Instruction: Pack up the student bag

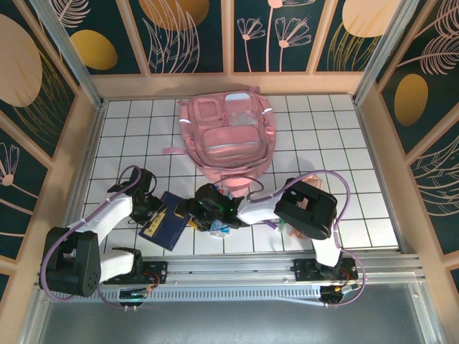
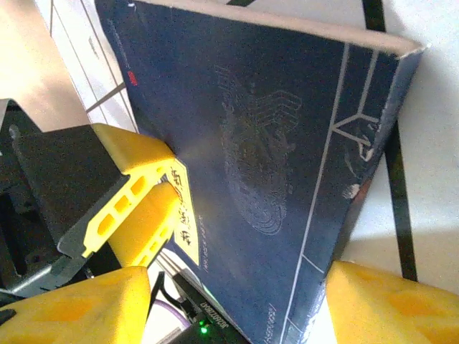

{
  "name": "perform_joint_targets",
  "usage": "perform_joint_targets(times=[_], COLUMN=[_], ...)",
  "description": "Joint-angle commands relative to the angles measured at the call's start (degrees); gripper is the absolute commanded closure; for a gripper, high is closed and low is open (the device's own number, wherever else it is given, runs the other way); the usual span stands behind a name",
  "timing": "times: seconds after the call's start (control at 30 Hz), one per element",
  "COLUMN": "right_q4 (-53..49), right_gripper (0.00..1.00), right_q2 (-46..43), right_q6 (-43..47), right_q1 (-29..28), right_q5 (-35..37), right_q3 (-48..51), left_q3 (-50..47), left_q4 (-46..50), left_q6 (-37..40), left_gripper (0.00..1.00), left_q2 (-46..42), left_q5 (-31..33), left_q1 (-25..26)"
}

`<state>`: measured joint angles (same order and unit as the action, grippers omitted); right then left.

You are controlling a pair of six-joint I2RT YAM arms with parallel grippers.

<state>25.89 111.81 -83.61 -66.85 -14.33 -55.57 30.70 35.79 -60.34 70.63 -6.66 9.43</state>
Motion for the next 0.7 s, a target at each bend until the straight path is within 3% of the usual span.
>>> perform_joint_targets(times=[0.0, 0.1, 0.37, 0.67], right_q4=[17.8, 24.4, 32.7, 25.4], right_gripper=[0.39, 0.45, 0.45, 0.46], right_q2=[2.0, 1.5, 2.6, 3.8], right_q6=[5.9, 9.3, 13.5, 12.6], right_q1=[0.1, 0.6, 0.4, 0.7], right_q5=[0.6, -0.9, -4.6, -3.4], right_q3=[1.1, 2.4, 1.0, -0.6], left_q3=[-6.2, -6.2, -6.5, -7.5], left_q4=[-5.0, -4.9, -6.4, -7.7], left_q6=[-1.4, -1.4, 0.0, 1.5], left_gripper=[0.52, 0.52, 0.52, 0.53], left_q2=[5.2, 4.3, 6.3, 8.2], left_q5=[-1.9, -2.7, -3.2, -2.9], left_q1=[0.0, -0.1, -1.3, -4.0])
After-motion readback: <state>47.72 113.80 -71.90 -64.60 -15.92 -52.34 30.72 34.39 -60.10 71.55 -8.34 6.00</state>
